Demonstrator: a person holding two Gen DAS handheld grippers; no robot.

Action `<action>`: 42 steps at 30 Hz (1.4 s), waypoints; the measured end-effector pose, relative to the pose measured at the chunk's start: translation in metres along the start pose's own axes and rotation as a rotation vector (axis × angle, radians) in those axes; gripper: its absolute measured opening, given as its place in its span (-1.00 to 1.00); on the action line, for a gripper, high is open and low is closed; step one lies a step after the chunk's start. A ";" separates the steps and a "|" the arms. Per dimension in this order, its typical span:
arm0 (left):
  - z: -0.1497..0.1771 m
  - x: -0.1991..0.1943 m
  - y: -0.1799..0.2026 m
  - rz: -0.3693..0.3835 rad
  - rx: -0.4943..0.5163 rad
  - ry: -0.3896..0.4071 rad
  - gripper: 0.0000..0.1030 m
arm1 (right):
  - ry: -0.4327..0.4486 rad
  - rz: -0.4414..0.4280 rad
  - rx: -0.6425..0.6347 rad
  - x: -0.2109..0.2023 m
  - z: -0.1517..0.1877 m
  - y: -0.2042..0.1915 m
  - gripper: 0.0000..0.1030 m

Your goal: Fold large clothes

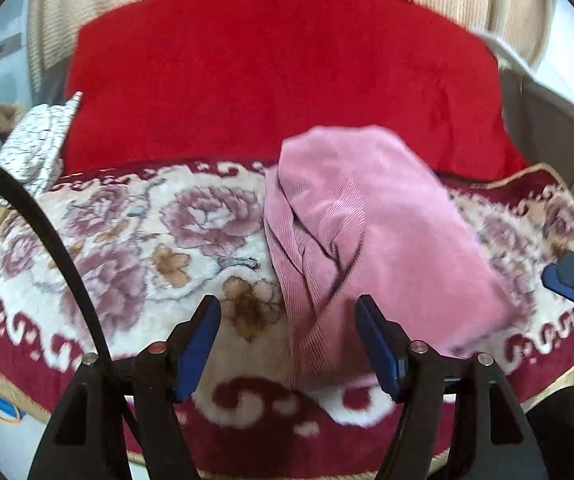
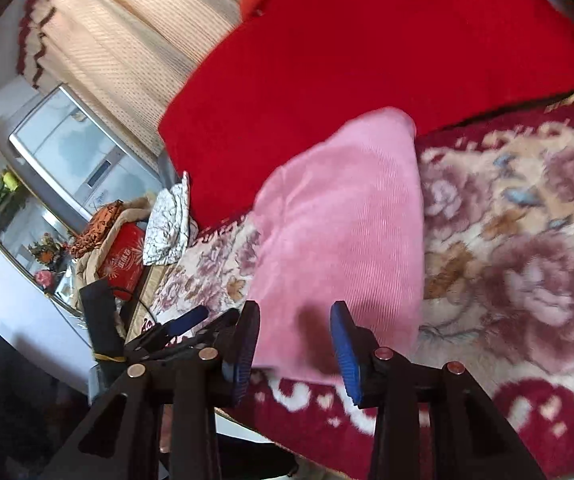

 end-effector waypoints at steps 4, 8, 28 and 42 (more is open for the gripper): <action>-0.001 -0.052 0.004 -0.100 0.027 0.076 0.62 | 0.136 0.090 -0.070 -0.052 0.004 -0.026 0.60; -0.009 -0.108 0.012 -0.173 0.086 0.186 0.65 | 0.227 0.169 -0.195 -0.096 0.010 -0.063 0.60; -0.006 -0.283 0.009 -0.273 0.075 0.429 0.88 | 0.348 0.333 -0.349 -0.218 0.065 -0.164 0.60; 0.005 -0.333 0.018 -0.297 0.083 0.499 0.88 | 0.314 0.342 -0.309 -0.234 0.076 -0.169 0.60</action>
Point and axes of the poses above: each gripper's, at about its wrist camera, not at the fingertips, and x roughly the way its jaws point, y to its right, z to its underside, the point moved 8 cm from there along x, roughly the way its jaws point, and after that the axes turned 1 degree about z, right-handed, at the moved point
